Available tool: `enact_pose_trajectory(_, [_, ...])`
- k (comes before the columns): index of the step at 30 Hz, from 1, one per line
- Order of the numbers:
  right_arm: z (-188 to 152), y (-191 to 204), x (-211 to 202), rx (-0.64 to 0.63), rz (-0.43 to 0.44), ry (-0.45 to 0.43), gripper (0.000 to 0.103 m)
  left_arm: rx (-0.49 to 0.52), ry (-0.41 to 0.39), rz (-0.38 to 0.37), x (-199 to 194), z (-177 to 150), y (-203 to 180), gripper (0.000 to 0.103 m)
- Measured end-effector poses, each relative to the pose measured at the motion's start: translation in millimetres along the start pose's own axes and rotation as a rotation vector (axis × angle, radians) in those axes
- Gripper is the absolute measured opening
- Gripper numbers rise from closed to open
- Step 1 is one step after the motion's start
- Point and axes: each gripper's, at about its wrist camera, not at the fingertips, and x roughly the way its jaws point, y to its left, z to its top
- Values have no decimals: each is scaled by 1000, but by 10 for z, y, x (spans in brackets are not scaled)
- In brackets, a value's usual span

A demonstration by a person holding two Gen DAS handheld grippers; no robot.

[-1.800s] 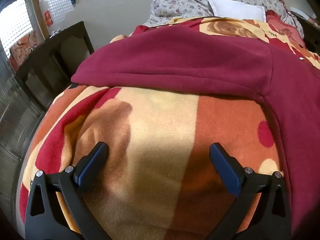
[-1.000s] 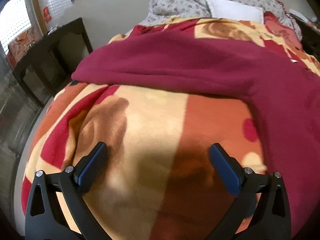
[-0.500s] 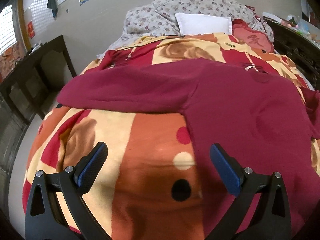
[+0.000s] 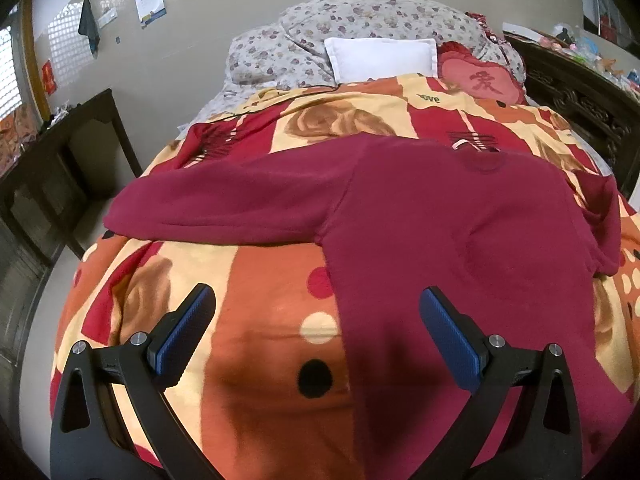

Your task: Fold small clothes

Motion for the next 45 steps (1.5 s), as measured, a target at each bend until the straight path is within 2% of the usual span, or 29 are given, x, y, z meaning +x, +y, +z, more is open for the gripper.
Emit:
enact_pose_trajectory(3, [17,92,213,34,-10,26,103,-1,-2,-10,-21,25,-34,103])
enact_pose_trajectory(8, [71,359,531,98,65,32,103,2,-11,-15,-67,103,-75,103])
enact_pose_trajectory(11, [114,557,754,79,78,58,103,-1,-16,-16,-80,139,-81,103])
enact_pose_trajectory(16, [95,740,1125,-6,-32,51,103,-17,-2,-13,-41,168,-78,102])
enact_pose_trajectory(26, [-8,602,1813,-37,-139,128,103,-32,23,-21,88,237,-99,102])
enact_pose_trajectory(33, [-103,536,2142,-23,-177,154,103,-43,37,-40,207,310,-116,102])
enact_pose_trajectory(43, [-166,484,2361,16,-176,179,103,-62,58,-45,311,320,-76,102])
enact_pose_trajectory(45, [-180,491,2393,14,-198,183,103,-66,62,-43,323,316,-66,102])
